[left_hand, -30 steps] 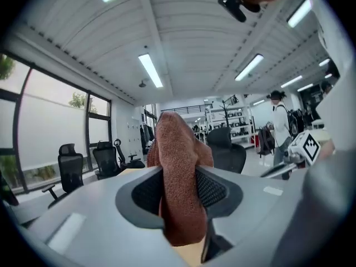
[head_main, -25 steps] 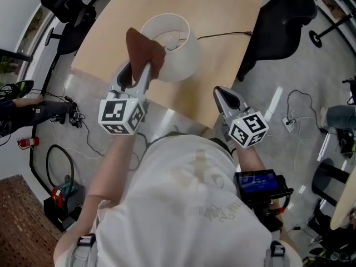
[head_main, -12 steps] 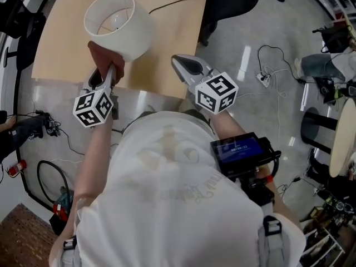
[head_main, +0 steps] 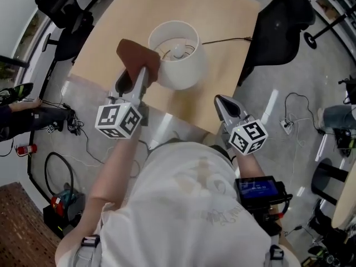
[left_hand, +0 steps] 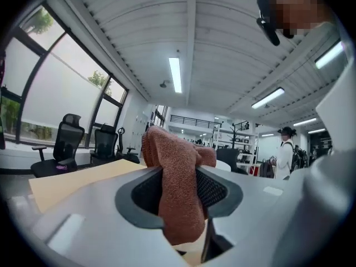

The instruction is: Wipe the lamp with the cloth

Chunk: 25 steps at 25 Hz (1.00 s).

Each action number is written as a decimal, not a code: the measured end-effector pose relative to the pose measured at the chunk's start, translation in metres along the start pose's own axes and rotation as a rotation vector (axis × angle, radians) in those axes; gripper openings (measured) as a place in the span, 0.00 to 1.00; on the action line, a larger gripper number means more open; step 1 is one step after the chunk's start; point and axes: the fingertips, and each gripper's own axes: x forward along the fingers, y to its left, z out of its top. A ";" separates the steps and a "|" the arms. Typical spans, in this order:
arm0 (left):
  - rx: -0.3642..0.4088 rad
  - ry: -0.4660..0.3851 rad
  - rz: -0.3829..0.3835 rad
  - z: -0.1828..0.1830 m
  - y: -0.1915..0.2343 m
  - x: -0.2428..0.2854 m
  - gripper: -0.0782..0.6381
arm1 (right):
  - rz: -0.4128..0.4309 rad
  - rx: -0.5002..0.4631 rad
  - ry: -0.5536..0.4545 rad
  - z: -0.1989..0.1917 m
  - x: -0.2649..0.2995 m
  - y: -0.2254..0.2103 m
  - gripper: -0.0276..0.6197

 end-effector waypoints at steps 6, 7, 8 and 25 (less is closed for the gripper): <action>-0.081 0.051 -0.026 -0.011 0.013 0.028 0.34 | -0.010 -0.006 -0.002 0.002 0.001 -0.001 0.06; -0.094 0.067 -0.017 -0.020 0.017 0.030 0.34 | -0.015 -0.006 -0.003 0.002 -0.001 -0.004 0.06; -0.098 0.084 -0.005 -0.031 0.020 0.030 0.34 | -0.020 -0.006 -0.005 0.001 -0.003 -0.006 0.06; -0.118 0.305 0.040 -0.121 0.047 0.023 0.33 | -0.019 -0.030 -0.020 0.008 -0.001 -0.005 0.06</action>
